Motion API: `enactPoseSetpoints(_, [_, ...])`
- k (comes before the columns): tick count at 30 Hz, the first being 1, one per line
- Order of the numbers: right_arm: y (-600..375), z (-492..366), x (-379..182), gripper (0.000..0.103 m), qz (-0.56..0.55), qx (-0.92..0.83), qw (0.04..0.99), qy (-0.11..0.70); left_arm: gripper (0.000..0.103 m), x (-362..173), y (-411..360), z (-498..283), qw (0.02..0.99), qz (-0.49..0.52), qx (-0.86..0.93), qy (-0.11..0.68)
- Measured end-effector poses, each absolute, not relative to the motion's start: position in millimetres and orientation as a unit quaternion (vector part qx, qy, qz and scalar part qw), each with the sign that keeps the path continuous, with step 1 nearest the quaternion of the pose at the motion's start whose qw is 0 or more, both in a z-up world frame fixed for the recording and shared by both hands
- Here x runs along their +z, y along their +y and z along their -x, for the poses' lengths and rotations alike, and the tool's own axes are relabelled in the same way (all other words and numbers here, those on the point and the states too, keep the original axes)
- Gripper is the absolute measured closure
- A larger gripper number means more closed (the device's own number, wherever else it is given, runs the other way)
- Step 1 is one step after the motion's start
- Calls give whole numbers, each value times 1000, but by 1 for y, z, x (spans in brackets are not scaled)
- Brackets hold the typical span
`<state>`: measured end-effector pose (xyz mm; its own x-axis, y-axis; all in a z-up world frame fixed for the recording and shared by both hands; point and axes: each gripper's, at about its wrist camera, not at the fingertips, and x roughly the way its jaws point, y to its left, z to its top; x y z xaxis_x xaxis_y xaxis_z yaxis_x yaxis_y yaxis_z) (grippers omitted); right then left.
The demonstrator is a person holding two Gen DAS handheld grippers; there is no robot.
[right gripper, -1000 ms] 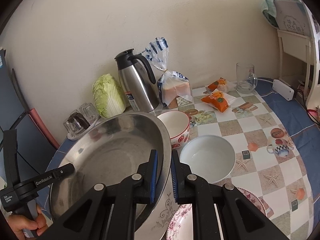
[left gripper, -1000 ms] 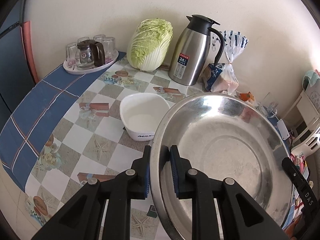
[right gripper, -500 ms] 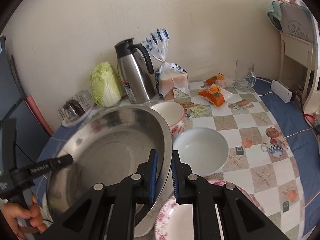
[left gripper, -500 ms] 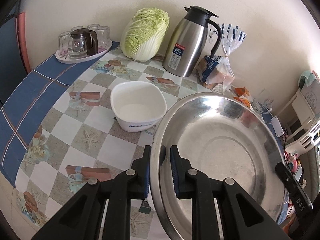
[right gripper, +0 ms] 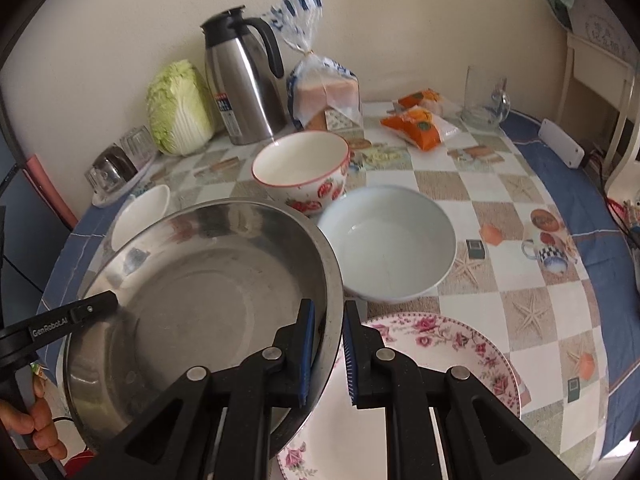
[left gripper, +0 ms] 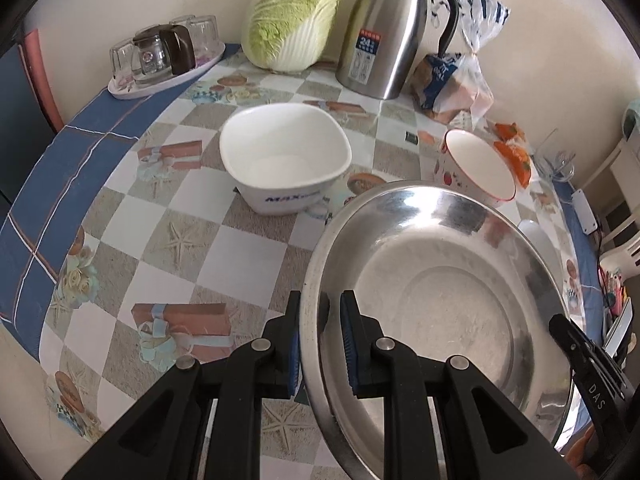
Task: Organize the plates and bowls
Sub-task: 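Lift the steel basin with both tools and carry it across the table, then lower the steel basin onto the table and open both tools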
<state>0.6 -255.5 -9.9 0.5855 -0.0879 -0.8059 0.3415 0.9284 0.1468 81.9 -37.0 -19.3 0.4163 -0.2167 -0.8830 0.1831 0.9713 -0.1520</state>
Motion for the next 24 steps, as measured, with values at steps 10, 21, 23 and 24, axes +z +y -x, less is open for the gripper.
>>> enactPoseSetpoints(10, [-256, -7, -25, 88, -150, -117, 869, 456, 84, -38, -38, -89, 827, 4, -104, 553])
enactPoseSetpoints(21, [-247, -15, -38, 88, -142, -104, 861, 477, 83, -47, -31, -95, 819, 13, -88, 567])
enactPoseSetpoints(23, [-246, -16, -41, 88, -142, -101, 859, 481, 82, -49, -30, -96, 817, 15, -86, 570])
enactPoseSetpoints(24, [-246, -16, -42, 88, -142, -101, 858, 483, 82, -50, -29, -96, 815, 15, -86, 572])
